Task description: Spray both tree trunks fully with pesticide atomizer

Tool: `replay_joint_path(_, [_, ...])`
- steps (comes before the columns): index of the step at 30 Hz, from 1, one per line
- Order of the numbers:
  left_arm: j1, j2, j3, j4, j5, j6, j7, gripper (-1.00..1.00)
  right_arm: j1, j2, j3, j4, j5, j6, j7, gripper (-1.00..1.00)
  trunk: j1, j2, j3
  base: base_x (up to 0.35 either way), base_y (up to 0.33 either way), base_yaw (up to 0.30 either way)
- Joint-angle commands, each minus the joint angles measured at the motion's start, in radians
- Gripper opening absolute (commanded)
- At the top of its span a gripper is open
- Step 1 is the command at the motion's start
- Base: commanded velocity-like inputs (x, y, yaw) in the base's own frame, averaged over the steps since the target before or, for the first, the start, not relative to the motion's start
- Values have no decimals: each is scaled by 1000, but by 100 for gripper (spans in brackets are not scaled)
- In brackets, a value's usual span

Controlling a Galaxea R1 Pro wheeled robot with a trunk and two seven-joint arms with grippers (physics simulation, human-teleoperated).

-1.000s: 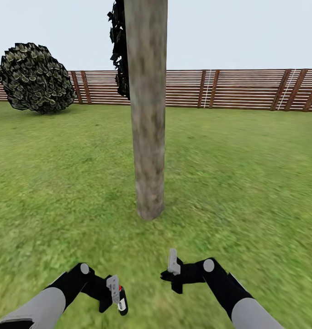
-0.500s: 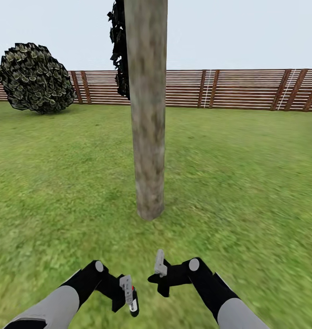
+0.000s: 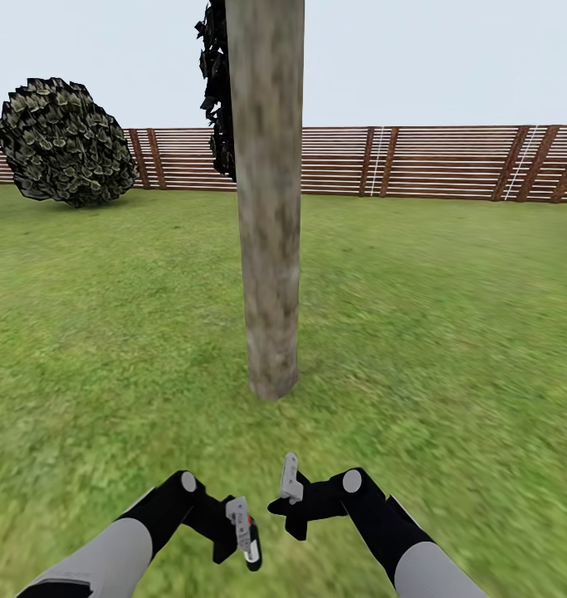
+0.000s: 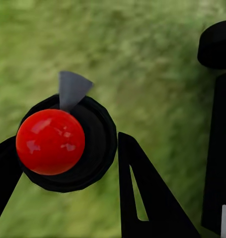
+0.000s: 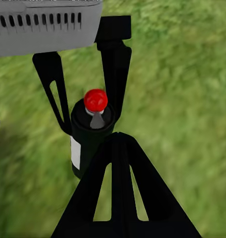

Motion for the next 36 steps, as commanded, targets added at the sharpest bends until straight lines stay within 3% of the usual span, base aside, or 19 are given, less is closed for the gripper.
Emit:
replay_joint_path(1, [0, -2, -1, -1, -7, -8, -3, -100, 0, 0, -1, 0, 11, -10, 0, -100, 0, 0, -1, 0, 0, 0])
replay_joint_path(21, [-2, -33, -12, -6, -1, -20, -12, -100, 0, -1, -1, 2, 12, -11, -1, -100, 0, 0, -1, 0, 0, 0])
replay_joint_path(27, [-3, -32, -7, -38, 6, -22, -68, -100, 0, -3, -1, 2, 12, -11, -1, -100, 0, 0, -1, 0, 0, 0])
replay_joint_path(36, [-3, -32, -4, -46, 19, -23, -89, -100, 0, -3, -1, 2, 12, -12, -1, -100, 0, 0, -1, 0, 0, 0])
